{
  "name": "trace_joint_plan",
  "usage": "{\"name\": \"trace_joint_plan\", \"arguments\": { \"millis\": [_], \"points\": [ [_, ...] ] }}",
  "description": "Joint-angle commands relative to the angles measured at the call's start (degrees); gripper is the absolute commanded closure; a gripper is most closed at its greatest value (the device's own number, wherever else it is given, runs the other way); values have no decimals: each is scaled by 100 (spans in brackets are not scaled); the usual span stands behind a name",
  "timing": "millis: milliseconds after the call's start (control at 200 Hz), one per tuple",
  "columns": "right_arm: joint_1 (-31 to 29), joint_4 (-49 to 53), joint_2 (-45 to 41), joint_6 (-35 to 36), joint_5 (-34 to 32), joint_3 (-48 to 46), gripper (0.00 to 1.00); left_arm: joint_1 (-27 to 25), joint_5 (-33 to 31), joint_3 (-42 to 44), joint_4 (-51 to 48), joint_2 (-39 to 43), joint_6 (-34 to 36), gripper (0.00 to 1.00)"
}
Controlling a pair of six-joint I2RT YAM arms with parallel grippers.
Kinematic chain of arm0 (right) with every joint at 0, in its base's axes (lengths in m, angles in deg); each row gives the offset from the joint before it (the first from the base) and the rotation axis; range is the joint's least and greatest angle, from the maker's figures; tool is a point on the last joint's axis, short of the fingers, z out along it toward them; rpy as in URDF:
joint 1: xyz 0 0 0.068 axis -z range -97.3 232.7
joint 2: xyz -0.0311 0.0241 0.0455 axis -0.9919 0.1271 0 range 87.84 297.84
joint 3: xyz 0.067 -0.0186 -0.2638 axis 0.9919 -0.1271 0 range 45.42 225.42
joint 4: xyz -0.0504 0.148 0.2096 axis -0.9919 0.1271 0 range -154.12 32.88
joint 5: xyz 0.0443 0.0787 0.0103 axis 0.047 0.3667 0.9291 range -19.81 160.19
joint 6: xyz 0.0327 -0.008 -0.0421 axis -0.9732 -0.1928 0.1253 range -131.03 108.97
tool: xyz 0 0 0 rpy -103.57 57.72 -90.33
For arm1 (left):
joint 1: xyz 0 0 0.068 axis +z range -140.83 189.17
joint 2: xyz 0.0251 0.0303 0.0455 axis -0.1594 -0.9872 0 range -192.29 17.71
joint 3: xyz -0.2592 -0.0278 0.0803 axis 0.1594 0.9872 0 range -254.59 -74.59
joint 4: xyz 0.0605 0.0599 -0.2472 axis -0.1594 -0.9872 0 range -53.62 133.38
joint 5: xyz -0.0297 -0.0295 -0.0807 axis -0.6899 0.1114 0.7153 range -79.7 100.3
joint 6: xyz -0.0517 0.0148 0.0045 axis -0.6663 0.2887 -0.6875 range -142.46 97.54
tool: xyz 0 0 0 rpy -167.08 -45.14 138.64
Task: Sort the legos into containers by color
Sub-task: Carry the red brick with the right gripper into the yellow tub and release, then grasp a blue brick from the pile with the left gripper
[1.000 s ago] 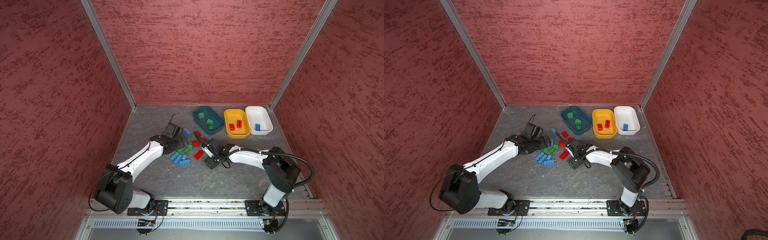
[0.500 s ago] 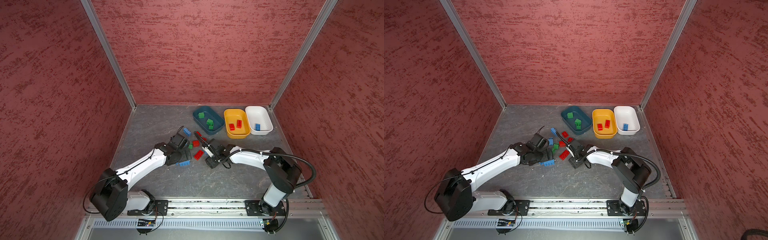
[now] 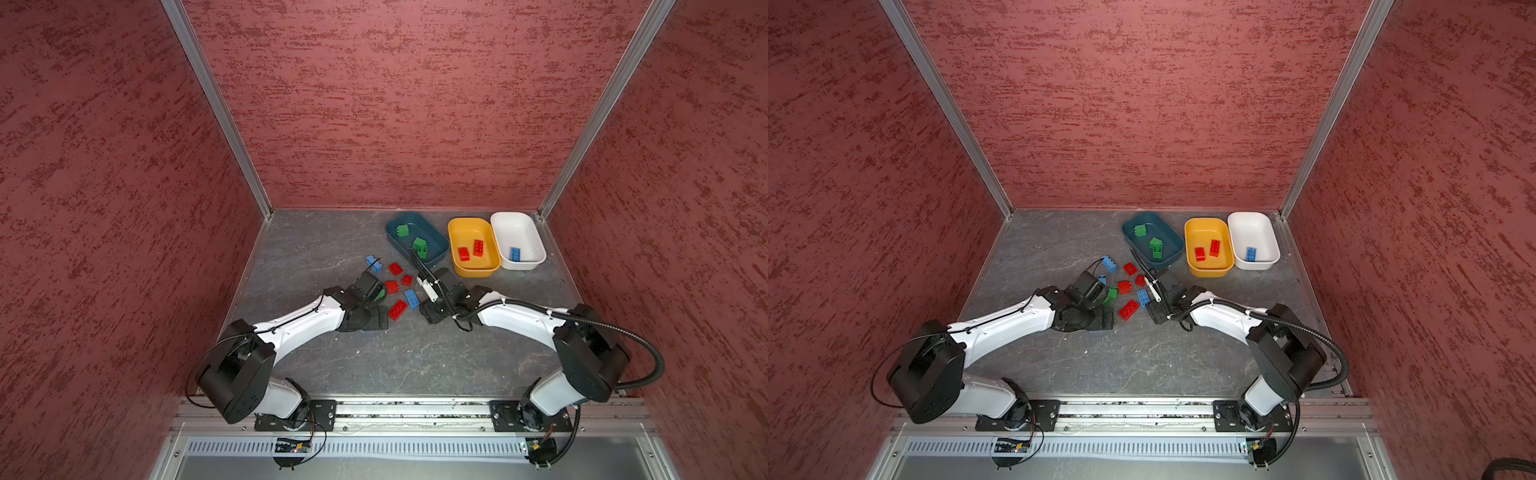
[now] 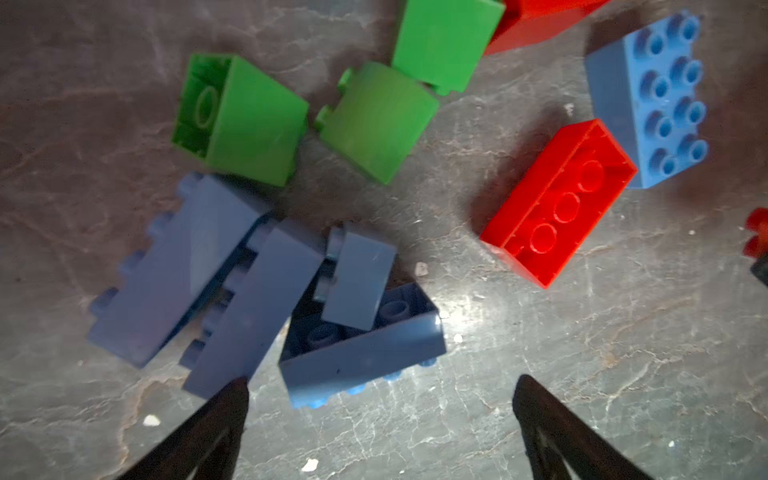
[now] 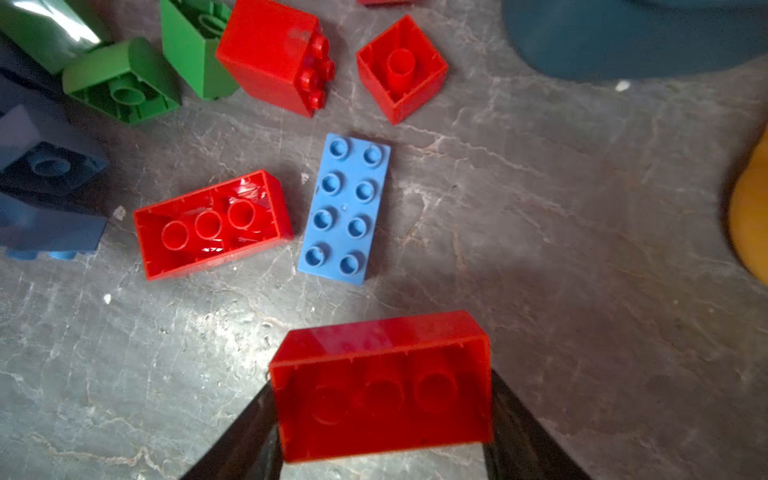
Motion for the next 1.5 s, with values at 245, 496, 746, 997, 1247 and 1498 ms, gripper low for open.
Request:
{"name": "trace_joint_plan", "arguments": {
  "millis": [245,496,746,997,1247,1498],
  "points": [
    [1490,-773,-421,-347,492,164,56,-341,524,-465,237,-528,232,0],
    [2656,-1432,336,-410,777,932,56,-819,729,-987,162,-840,168,1],
    [3152,-1271,1416,-770,279,2044,50,-903,62,-1121,-352,-807,258,1],
    [3191,-821,1828,-881,407,2802,17,-623,-256,-1083,-661,-787,556,1],
    [3190,-1058,1449,-949,466,2409,1,-481,-320,-859,-417,-997,564,1],
    [3190,-1167,1316,-1053,610,2167,1,-655,-142,-835,-425,-1201,416,0]
  ]
}}
